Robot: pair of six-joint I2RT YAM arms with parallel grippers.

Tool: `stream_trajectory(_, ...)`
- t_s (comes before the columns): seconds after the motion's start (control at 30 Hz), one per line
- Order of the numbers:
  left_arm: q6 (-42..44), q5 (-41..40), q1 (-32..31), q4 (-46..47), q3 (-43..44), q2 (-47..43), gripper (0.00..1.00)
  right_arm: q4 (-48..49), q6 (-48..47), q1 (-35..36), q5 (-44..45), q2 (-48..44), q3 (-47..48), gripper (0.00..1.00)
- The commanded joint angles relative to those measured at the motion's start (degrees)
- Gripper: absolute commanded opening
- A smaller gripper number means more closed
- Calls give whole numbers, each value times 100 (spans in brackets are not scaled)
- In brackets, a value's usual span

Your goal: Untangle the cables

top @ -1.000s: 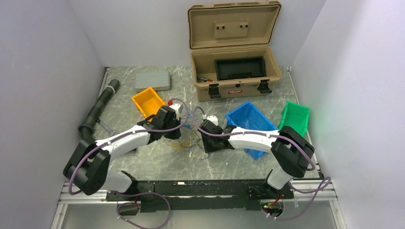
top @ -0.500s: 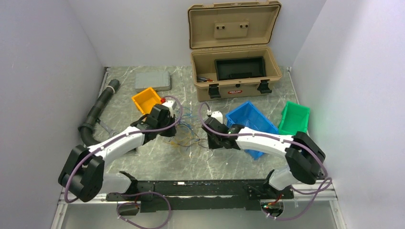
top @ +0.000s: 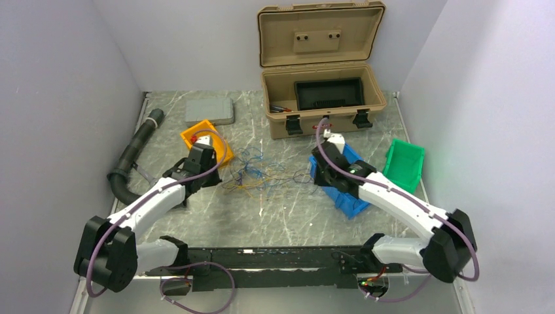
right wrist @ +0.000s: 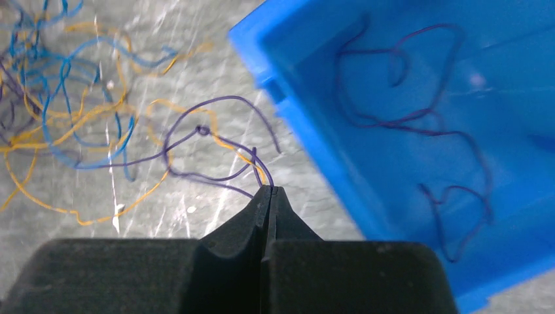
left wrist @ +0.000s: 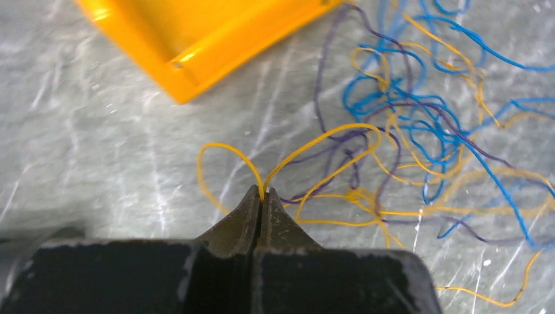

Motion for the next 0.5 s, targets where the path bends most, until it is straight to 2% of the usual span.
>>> stream_trajectory(0.0, -581, -582, 313, -393, -129, -402, 0, -540, -372, -410, 426, -652, 415, 0)
stream_trajectory(0.17, -726, -609, 480, -391, -278, -736, 0, -745, -728, -598, 551, -1137, 862, 0)
stream_trajectory(0.4, -371, -311, 465, -328, -187, -910, 0, -721, -975, -595, 336, -1470, 1273, 0)
stream_trajectory(0.47, 72, 176, 263, -105, -87, -970, 0, -635, -1192, -595, 108, -1558, 1444, 0)
